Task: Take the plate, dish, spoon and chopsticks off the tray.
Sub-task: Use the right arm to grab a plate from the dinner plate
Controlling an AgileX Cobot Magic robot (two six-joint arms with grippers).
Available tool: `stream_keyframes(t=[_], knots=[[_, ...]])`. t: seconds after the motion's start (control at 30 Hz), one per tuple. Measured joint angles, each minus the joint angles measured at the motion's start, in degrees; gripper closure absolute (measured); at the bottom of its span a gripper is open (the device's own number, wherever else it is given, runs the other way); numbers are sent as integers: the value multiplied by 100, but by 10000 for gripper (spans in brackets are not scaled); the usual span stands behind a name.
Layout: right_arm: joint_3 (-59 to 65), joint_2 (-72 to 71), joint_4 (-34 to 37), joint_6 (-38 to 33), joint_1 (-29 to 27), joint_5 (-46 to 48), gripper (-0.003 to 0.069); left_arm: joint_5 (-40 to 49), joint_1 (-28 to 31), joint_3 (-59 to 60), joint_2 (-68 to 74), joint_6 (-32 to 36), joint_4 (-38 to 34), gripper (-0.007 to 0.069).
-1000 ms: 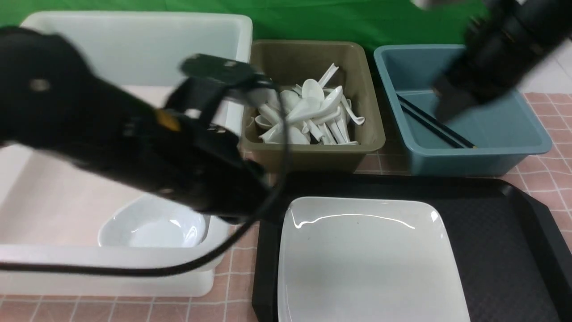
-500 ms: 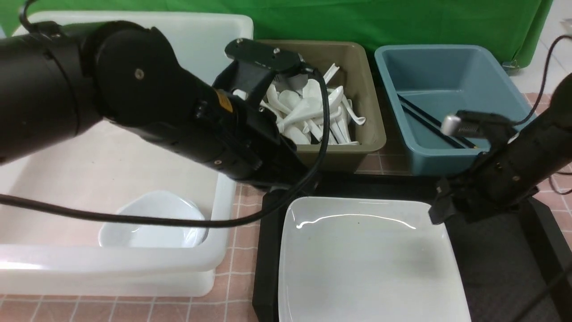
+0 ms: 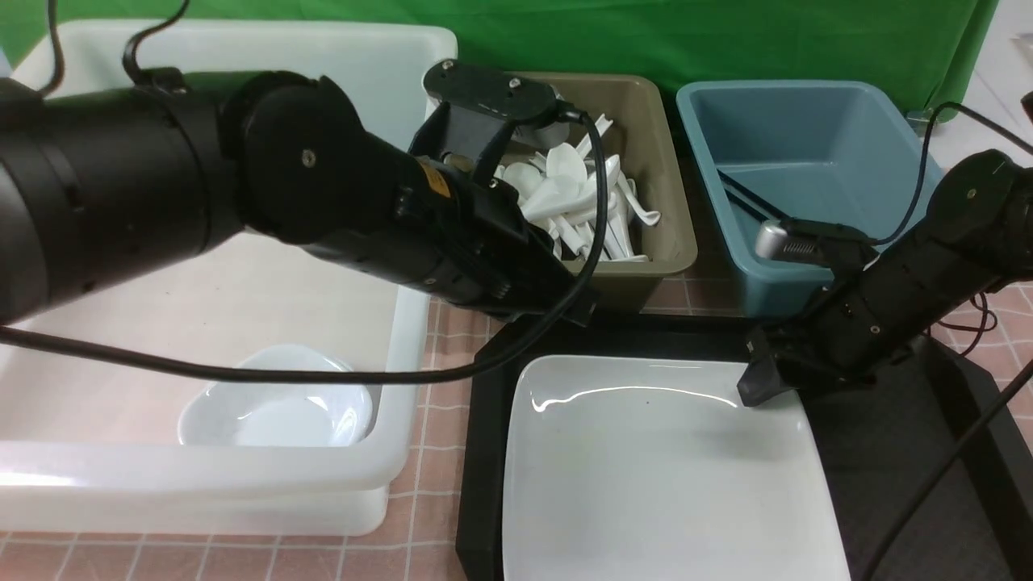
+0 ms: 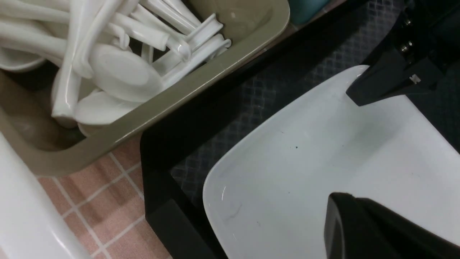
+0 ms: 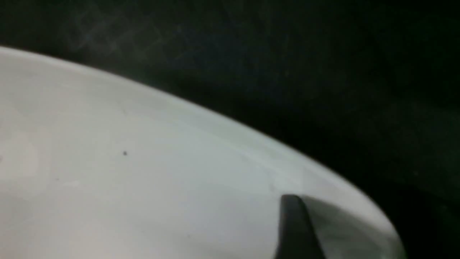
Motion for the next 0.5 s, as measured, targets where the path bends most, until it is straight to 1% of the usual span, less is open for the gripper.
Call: stream_keyframes(t=[0.07,0.1,0.27,0.3,0.4,0.5], knots=[[-5,32,49,-25,13,27,328,0,0,0,0,0,0,620],[-5,36,49,-97,12,55,359,0,0,0,0,0,0,620],[-5,-14,101,-176,7,162,368,51,0,0,-37,0,54,620],[2,-87,64,-176,2,238,378,78,0,0,-77,-23,151,620],[13,-518,-11,-171,-46,483,447,224,107,0,-259,-258,367,620],[13,-1111,24,-157,-58,691,517,392,383,0,-470,-433,461,620]])
